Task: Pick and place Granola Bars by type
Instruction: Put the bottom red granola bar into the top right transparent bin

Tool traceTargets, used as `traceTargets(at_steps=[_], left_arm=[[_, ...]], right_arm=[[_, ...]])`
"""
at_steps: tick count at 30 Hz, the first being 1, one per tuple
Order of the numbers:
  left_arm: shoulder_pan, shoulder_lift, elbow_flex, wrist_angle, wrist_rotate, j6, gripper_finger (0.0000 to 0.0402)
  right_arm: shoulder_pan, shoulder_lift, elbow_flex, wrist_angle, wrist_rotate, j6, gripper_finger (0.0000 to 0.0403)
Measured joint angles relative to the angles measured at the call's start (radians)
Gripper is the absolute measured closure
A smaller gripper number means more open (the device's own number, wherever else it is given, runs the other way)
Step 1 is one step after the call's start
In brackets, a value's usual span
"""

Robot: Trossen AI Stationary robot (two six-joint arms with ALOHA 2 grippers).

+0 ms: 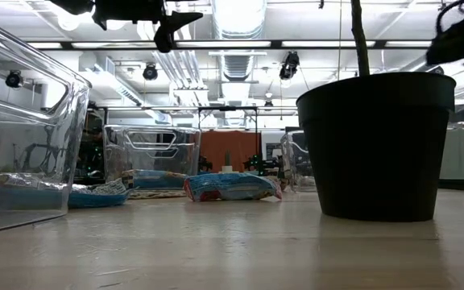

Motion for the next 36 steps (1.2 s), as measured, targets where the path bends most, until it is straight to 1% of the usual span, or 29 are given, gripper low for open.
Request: traceTargets(at_steps=[3, 6, 10, 14, 18, 20, 23, 30, 36], left_arm=[[0.0, 0.0, 0.0, 0.0, 0.0, 0.0, 0.0244], [0.0, 0.0, 0.0, 0.0, 0.0, 0.0, 0.0244], [0.0, 0.0, 0.0, 0.0, 0.0, 0.0, 0.0244], [0.0, 0.0, 0.0, 0.0, 0.0, 0.0, 0.0244], [0.0, 0.0, 0.0, 0.0, 0.0, 0.0, 0.0244], [0.0, 0.0, 0.0, 0.0, 0.0, 0.0, 0.0244], [0.0, 0.0, 0.0, 0.0, 0.0, 0.0, 0.0244], [0.0, 0.0, 0.0, 0.0, 0.0, 0.0, 0.0244], [0.0, 0.0, 0.0, 0.0, 0.0, 0.0, 0.0244]], right_arm=[[-0.163, -0.04, -0.019, 0.006, 0.016, -0.148, 0.0393], [-0.338, -0.049, -0.02, 0.017, 0.022, -0.345, 0.0394], [-0.557, -0.044, 0.012, 0.074, 0.085, -0.593, 0.0394], [-0.729, -0.031, 0.067, 0.175, 0.123, -0.801, 0.0394], [-0.854, 0.001, 0.115, 0.274, 0.125, -0.966, 0.0394], [-0.892, 0.022, 0.136, 0.324, 0.123, -1.015, 0.0394], [-0.914, 0.049, 0.163, 0.412, 0.102, -1.048, 0.0394], [-0.914, 0.132, 0.176, 0.619, -0.017, -1.047, 0.0394], [-0.896, 0.202, 0.173, 0.672, -0.075, -1.038, 0.0394]])
